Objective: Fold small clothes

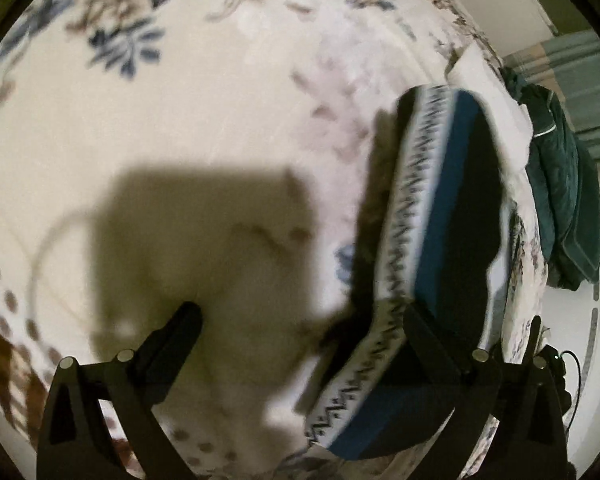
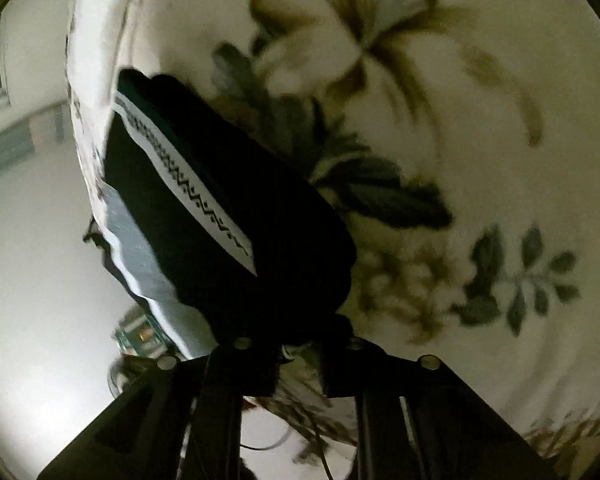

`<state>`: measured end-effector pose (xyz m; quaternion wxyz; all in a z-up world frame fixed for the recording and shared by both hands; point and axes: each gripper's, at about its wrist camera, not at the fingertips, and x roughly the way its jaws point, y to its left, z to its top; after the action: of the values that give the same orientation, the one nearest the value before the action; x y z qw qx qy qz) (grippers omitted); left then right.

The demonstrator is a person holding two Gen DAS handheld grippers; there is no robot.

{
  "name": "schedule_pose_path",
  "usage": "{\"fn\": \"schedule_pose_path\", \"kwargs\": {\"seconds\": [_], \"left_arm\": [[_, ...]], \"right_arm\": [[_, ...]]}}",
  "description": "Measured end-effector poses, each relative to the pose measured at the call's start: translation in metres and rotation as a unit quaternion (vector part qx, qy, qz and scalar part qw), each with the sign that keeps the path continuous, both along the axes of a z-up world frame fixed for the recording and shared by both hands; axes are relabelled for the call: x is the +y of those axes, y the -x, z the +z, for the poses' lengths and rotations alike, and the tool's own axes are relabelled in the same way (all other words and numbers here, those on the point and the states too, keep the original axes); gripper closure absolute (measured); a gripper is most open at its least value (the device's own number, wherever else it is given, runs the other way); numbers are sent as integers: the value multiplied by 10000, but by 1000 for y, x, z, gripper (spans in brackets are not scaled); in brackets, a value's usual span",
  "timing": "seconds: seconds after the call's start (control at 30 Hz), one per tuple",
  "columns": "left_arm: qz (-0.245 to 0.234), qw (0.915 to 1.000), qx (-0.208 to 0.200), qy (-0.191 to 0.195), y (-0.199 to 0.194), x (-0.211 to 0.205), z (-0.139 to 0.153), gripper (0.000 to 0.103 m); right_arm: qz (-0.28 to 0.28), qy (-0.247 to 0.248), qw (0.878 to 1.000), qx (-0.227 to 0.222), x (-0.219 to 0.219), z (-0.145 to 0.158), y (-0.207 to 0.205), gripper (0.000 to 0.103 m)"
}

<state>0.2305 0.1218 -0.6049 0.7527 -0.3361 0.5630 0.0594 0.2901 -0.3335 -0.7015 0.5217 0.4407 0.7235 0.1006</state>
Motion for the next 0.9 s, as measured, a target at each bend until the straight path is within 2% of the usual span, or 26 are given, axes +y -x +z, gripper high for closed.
{"fn": "schedule_pose_path", "kwargs": {"seconds": [0.03, 0.07, 0.13, 0.27, 0.3, 0.4, 0.47, 0.5, 0.63, 0.73, 0.77, 0.8, 0.83, 0.87, 0.9], "left_arm": [[37, 10000, -63, 31, -1, 0, 4, 1], [60, 9998, -138, 105, -2, 0, 5, 1], [111, 9990, -314, 314, -6, 1, 9, 1], [192, 9933, -594, 977, -15, 3, 3, 1], [165, 9904, -635, 1214, -20, 3, -4, 1], [49, 9850, -746, 1556, -36, -3, -22, 1], [-51, 9825, -773, 1693, -50, -10, -30, 1], [-104, 9824, -765, 1698, -55, -13, -32, 1], [-449, 9830, -816, 1582, -81, -26, -33, 1], [-563, 9815, -944, 1567, -93, -33, -28, 1], [-571, 9807, -1005, 1578, -95, -34, -25, 6], [-568, 9795, -1122, 1574, -96, -36, -22, 15], [-579, 9790, -1199, 1542, -96, -37, -18, 41], [-597, 9803, -1200, 1447, -98, -39, -15, 62], [-610, 9812, -1225, 1361, -98, -39, -11, 66]], "right_arm": [[60, -133, 9999, 21, 2, -5, 1, 71], [206, -123, 9997, -30, 2, -5, 0, 50], [244, -40, 9989, -386, -5, 5, -1, 29], [256, -541, 9971, -473, -9, -4, 5, 27], [320, -745, 9956, -477, -2, -12, 8, 27], [400, -1200, 9899, -636, 17, -30, -2, 26], [247, -1497, 9856, -742, 33, -42, -7, 15], [179, -1573, 9840, -813, 37, -43, -8, 14], [-219, -1977, 9740, -1087, 60, -41, -22, 14], [-165, -1994, 9727, -1179, 81, -40, -30, 14], [-161, -2001, 9722, -1208, 85, -40, -35, 15], [-133, -2011, 9715, -1250, 91, -38, -36, 18], [-63, -1961, 9722, -1276, 96, -35, -38, 33], [-36, -1903, 9733, -1286, 99, -34, -38, 58], [-41, -1882, 9734, -1303, 102, -32, -37, 64]]}}
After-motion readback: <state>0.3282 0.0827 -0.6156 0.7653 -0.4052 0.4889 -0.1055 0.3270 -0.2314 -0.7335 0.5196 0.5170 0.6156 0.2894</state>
